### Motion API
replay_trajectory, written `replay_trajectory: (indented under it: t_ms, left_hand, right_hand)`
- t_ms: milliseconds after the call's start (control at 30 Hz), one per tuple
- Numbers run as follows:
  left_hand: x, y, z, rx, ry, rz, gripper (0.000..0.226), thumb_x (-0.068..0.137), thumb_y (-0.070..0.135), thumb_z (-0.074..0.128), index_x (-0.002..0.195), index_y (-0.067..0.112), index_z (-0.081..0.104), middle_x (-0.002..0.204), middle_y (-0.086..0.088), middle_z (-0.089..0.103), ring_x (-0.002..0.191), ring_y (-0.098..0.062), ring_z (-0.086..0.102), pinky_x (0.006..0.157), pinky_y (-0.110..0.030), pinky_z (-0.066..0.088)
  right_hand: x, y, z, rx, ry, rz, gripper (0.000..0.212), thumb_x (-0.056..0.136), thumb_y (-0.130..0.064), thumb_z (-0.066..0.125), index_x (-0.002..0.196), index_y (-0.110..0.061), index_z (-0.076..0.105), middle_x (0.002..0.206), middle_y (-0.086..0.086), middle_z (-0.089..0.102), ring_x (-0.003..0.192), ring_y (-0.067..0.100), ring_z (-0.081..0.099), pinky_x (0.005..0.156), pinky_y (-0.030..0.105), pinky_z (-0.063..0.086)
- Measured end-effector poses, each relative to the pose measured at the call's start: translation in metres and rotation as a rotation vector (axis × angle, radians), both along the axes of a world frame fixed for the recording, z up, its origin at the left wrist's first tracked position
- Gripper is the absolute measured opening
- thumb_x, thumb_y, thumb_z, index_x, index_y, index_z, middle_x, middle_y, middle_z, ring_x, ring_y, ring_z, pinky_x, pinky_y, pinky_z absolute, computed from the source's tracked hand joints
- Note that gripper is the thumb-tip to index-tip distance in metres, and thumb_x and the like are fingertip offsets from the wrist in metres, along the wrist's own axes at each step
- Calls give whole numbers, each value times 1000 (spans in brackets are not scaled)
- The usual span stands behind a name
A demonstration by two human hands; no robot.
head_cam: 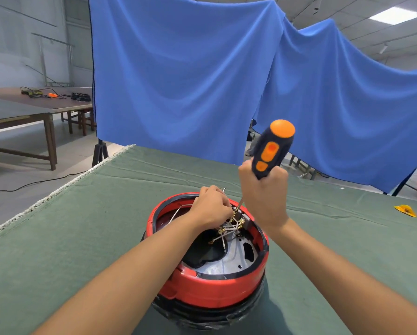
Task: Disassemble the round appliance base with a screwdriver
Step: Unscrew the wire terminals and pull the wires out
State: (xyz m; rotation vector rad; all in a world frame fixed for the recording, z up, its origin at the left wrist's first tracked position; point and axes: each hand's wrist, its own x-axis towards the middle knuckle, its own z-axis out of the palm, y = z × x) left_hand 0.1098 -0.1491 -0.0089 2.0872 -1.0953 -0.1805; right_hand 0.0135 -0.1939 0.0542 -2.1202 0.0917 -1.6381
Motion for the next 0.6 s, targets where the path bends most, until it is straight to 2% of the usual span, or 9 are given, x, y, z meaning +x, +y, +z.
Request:
replay_trajectory:
  t_ms: [67, 167, 267, 367, 467, 600]
  left_hand:
    - [-1, 1, 1, -4, 12, 6, 12, 81, 13, 60, 73, 15, 69, 114, -1, 49, 120, -20, 31, 105, -38, 31]
    - [-1, 1, 1, -2, 24, -1, 12, 81, 13, 60, 75, 16, 70, 114, 0, 48, 121, -19, 31, 106, -38, 31]
    - [-1, 1, 0, 2, 18, -6, 12, 81, 13, 60, 74, 17, 69, 114, 1, 47, 121, -19, 31, 106, -37, 30]
    - [-1, 1, 0, -2, 18, -9, 13, 82, 13, 59, 74, 16, 68, 111, 2, 46, 120, -18, 31, 106, -36, 30]
    - [0, 1, 0, -5, 31, -18, 13, 81, 13, 60, 71, 18, 66, 108, 5, 44, 119, -17, 31, 105, -35, 30]
    - [3, 0, -1, -6, 49, -28, 15, 81, 13, 61, 67, 18, 65, 106, 6, 43, 117, -14, 30, 104, -33, 29]
  right_hand:
    - [1, -5, 3, 147, -2, 34, 31, 69, -30, 43, 51, -26, 18, 48, -6, 19, 50, 12, 20, 44, 39, 22]
    - [6, -11, 9, 294, 8, 49, 32, 69, -23, 48, 49, -23, 22, 48, 1, 23, 50, 18, 23, 44, 40, 24]
    - [10, -22, 19, 398, 12, 14, 30, 68, -22, 47, 48, -20, 25, 45, -3, 26, 48, 17, 25, 45, 34, 22]
    - [13, -36, 26, 502, 11, 27, 25, 68, -24, 46, 52, -16, 28, 51, 5, 29, 51, 18, 28, 46, 30, 23]
    - [20, -51, 28, 575, 25, 22, 25, 68, -26, 46, 54, -16, 28, 43, -4, 28, 43, 16, 27, 40, 19, 20]
    - [28, -74, 30, 764, -2, -6, 29, 77, -22, 49, 55, -18, 30, 37, -8, 29, 33, 10, 29, 36, 15, 20]
